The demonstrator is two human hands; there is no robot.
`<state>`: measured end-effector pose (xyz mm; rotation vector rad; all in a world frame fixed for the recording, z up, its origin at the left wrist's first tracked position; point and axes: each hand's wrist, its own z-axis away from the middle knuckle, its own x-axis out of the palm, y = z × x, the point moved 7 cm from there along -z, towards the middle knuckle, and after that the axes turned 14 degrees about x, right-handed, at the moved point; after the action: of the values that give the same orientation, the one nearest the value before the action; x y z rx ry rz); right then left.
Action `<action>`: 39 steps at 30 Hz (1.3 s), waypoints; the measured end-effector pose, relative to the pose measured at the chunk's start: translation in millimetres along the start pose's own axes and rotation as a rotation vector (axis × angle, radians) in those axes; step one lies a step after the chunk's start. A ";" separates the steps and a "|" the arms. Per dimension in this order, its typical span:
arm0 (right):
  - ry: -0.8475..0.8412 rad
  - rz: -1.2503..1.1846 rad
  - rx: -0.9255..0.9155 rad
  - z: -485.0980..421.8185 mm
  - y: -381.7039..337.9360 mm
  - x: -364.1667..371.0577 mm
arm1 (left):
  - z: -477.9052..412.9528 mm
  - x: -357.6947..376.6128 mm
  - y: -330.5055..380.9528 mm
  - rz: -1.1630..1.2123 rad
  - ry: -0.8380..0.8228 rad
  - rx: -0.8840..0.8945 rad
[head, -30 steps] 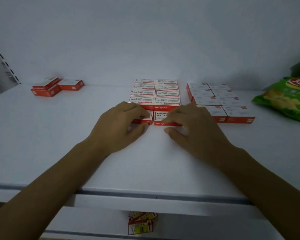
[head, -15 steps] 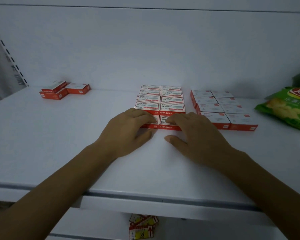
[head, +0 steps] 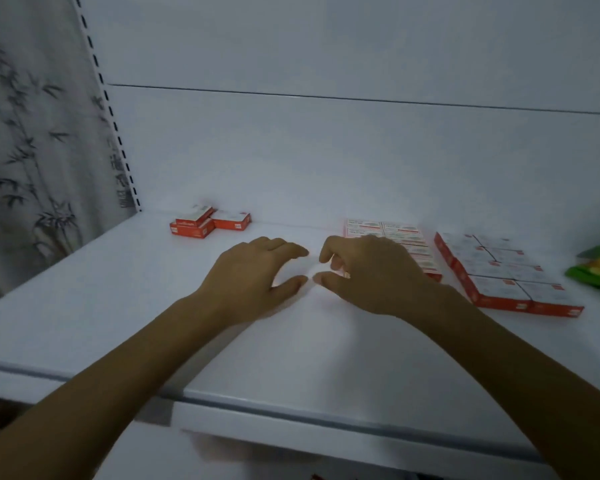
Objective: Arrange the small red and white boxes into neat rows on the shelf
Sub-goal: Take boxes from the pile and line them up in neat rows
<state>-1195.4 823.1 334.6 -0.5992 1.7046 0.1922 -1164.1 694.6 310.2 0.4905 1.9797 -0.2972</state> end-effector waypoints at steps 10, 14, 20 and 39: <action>-0.112 -0.035 -0.038 -73.6 -128.4 60.0 | 103.8 -29.8 -146.6 0.003 -0.005 -0.214; -0.023 0.005 -0.025 -98.6 -160.4 81.1 | 105.6 -25.9 -178.8 0.051 -0.031 -0.163; 0.188 0.093 -0.024 -140.8 -189.9 105.3 | 94.8 -9.8 -210.8 0.140 0.038 -0.210; 0.243 -0.571 0.169 -105.7 -155.6 64.6 | 97.3 -32.7 -215.7 0.245 0.354 -0.253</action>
<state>-1218.2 625.6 327.9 -0.9822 1.6860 -0.4424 -1173.9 456.4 295.4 0.6471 2.2292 0.2066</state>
